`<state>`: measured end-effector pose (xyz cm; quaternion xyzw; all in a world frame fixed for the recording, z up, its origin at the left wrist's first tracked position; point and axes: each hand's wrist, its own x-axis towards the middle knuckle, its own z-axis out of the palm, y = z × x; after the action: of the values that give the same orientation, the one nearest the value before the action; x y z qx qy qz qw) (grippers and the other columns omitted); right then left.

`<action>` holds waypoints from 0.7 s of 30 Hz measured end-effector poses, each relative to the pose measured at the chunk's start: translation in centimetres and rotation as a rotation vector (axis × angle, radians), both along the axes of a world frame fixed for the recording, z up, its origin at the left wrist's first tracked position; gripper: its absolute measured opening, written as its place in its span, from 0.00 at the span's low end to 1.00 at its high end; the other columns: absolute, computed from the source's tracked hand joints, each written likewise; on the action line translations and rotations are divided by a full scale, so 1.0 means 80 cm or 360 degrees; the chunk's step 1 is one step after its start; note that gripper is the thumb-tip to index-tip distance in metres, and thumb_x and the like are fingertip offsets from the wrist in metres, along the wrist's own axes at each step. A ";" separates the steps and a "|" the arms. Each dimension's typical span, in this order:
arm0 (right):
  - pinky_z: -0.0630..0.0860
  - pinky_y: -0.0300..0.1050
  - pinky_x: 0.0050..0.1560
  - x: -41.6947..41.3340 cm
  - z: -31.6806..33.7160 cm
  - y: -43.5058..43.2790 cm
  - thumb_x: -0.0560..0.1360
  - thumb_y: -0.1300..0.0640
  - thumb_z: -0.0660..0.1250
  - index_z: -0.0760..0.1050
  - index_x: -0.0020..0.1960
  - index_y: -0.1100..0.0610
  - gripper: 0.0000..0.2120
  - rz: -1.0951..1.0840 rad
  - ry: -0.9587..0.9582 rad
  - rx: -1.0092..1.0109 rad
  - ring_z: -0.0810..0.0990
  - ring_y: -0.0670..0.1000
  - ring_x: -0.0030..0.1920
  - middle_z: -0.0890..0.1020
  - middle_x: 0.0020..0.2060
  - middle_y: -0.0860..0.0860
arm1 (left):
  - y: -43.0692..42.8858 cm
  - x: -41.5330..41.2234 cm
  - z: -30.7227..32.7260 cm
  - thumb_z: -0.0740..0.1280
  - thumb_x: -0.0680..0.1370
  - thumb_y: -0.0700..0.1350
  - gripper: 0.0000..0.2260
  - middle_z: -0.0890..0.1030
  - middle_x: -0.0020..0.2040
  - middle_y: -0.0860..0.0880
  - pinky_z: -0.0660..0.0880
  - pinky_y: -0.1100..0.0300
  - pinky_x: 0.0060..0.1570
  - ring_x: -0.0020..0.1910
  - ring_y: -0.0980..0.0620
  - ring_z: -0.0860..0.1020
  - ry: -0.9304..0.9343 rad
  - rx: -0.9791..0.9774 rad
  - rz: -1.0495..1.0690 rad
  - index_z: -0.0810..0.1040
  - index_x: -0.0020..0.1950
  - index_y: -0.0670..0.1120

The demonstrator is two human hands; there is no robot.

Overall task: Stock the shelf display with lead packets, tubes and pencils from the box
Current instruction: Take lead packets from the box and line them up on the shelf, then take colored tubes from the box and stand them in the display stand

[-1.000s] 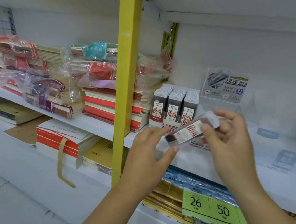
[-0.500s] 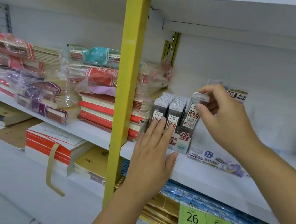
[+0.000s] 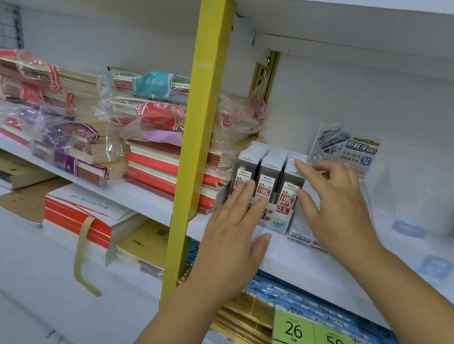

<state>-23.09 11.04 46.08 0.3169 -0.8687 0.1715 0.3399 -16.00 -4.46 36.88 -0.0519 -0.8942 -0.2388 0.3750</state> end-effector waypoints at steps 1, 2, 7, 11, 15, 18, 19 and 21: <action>0.61 0.41 0.61 0.005 -0.002 0.004 0.79 0.56 0.64 0.66 0.74 0.51 0.25 -0.0011 -0.0022 0.0017 0.63 0.52 0.66 0.71 0.65 0.53 | 0.001 0.005 0.000 0.61 0.83 0.51 0.26 0.48 0.82 0.53 0.49 0.50 0.79 0.80 0.56 0.43 -0.0002 0.0003 -0.0002 0.57 0.80 0.52; 0.59 0.40 0.62 0.012 -0.005 0.009 0.79 0.56 0.63 0.63 0.75 0.51 0.25 0.0006 -0.0050 -0.0006 0.62 0.51 0.67 0.70 0.66 0.52 | 0.004 0.011 0.000 0.61 0.83 0.50 0.26 0.49 0.82 0.53 0.49 0.51 0.79 0.80 0.56 0.43 0.0006 0.0003 0.0000 0.58 0.80 0.52; 0.64 0.35 0.60 0.073 -0.048 0.044 0.80 0.59 0.62 0.70 0.69 0.51 0.18 0.0332 -0.0107 -0.0462 0.70 0.49 0.61 0.70 0.57 0.44 | 0.019 0.067 -0.019 0.64 0.80 0.48 0.18 0.71 0.74 0.49 0.60 0.59 0.74 0.74 0.51 0.65 0.0208 0.0039 0.0004 0.74 0.70 0.48; 0.69 0.30 0.53 0.136 -0.128 0.076 0.78 0.59 0.63 0.75 0.61 0.51 0.13 0.0480 -0.0323 -0.0693 0.75 0.44 0.53 0.72 0.52 0.41 | 0.041 0.124 -0.073 0.62 0.79 0.48 0.15 0.76 0.65 0.52 0.59 0.73 0.66 0.65 0.55 0.71 -0.0015 0.0142 -0.0123 0.77 0.65 0.49; 0.70 0.26 0.46 0.176 -0.233 0.104 0.77 0.65 0.64 0.75 0.55 0.49 0.13 0.0349 -0.0866 -0.0804 0.74 0.38 0.50 0.73 0.50 0.43 | 0.045 0.158 -0.173 0.66 0.80 0.43 0.16 0.75 0.66 0.49 0.64 0.65 0.64 0.65 0.50 0.72 -0.0582 0.0199 -0.0188 0.75 0.68 0.47; 0.70 0.26 0.45 0.190 -0.320 0.118 0.79 0.61 0.63 0.75 0.54 0.43 0.13 0.0140 -0.1437 -0.0757 0.75 0.37 0.49 0.72 0.51 0.40 | 0.044 0.182 -0.263 0.66 0.81 0.44 0.18 0.74 0.68 0.47 0.68 0.58 0.64 0.65 0.47 0.73 -0.1065 0.0394 -0.0088 0.72 0.71 0.47; 0.71 0.27 0.47 0.195 -0.351 0.122 0.79 0.60 0.64 0.76 0.55 0.45 0.11 0.0083 -0.1606 -0.0722 0.75 0.39 0.49 0.74 0.53 0.43 | 0.045 0.190 -0.293 0.66 0.81 0.45 0.19 0.74 0.68 0.46 0.68 0.58 0.65 0.66 0.47 0.73 -0.1221 0.0463 -0.0058 0.71 0.72 0.47; 0.73 0.33 0.50 0.205 -0.412 0.130 0.79 0.58 0.66 0.76 0.58 0.50 0.09 -0.0047 -0.1916 -0.0585 0.77 0.45 0.51 0.77 0.54 0.49 | 0.050 0.203 -0.348 0.65 0.82 0.48 0.22 0.71 0.71 0.45 0.67 0.56 0.68 0.69 0.47 0.71 -0.1537 0.0545 -0.0026 0.67 0.75 0.46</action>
<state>-6.68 21.46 13.11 0.0893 -0.8684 0.4616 -0.1575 0.24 -0.49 9.06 0.1196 -0.9131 -0.3815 -0.0796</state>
